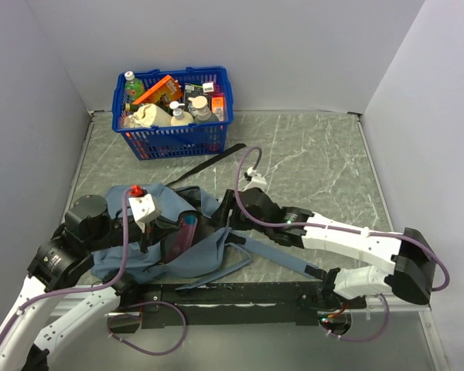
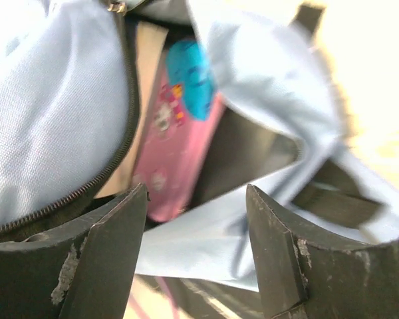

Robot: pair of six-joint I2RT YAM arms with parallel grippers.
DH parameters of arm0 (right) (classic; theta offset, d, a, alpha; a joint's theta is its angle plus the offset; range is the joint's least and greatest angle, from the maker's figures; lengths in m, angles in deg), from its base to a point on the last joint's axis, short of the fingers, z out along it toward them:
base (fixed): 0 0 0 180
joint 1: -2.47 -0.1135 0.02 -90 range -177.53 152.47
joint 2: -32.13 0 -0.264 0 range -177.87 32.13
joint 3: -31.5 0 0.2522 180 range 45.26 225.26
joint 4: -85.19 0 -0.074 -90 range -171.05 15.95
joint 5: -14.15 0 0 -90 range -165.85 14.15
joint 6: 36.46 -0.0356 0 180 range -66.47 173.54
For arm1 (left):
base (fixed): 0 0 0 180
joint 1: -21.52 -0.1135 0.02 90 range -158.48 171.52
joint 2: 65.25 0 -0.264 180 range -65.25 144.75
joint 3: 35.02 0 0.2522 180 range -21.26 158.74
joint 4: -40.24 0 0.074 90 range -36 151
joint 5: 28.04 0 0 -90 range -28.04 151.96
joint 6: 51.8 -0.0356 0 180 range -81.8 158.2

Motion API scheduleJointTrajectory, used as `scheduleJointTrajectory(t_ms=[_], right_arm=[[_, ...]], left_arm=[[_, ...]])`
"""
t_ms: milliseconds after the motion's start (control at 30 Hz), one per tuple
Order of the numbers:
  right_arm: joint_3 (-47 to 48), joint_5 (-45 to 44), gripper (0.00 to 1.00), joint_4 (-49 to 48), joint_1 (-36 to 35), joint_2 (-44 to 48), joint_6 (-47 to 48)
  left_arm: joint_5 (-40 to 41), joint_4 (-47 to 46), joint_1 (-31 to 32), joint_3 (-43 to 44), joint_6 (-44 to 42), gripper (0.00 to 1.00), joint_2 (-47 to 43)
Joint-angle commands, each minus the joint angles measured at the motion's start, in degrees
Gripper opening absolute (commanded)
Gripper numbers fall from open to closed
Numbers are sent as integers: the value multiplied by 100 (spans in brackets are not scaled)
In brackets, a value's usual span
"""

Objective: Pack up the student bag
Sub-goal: Adjust the student bag at the center of the board.

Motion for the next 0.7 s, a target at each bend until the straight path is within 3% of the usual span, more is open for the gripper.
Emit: scheduleJointTrajectory(t_ms=[0,100,133,167,300,467,667], right_arm=[[221,-1035,72,1055,9,86,761],[388,-1140,77,1011,44,-89,1287],[440,-1072,79,968,53,-151,1419],[519,-932,79,750,79,-212,1864],[976,-588,80,1028,79,-765,2483],[1258,-87,81,863,105,-1328,2651],[1732,537,80,739,141,-2522,2326]], left_arm=[[-579,-622,2,79,-51,11,10],[-938,-508,11,202,-76,68,81],[-993,-473,11,254,-77,94,90],[-1002,-403,-7,385,-59,99,107],[-529,36,-33,965,-409,96,195],[1070,686,-33,1511,-928,96,231],[3072,1513,-33,1100,-1104,96,108]])
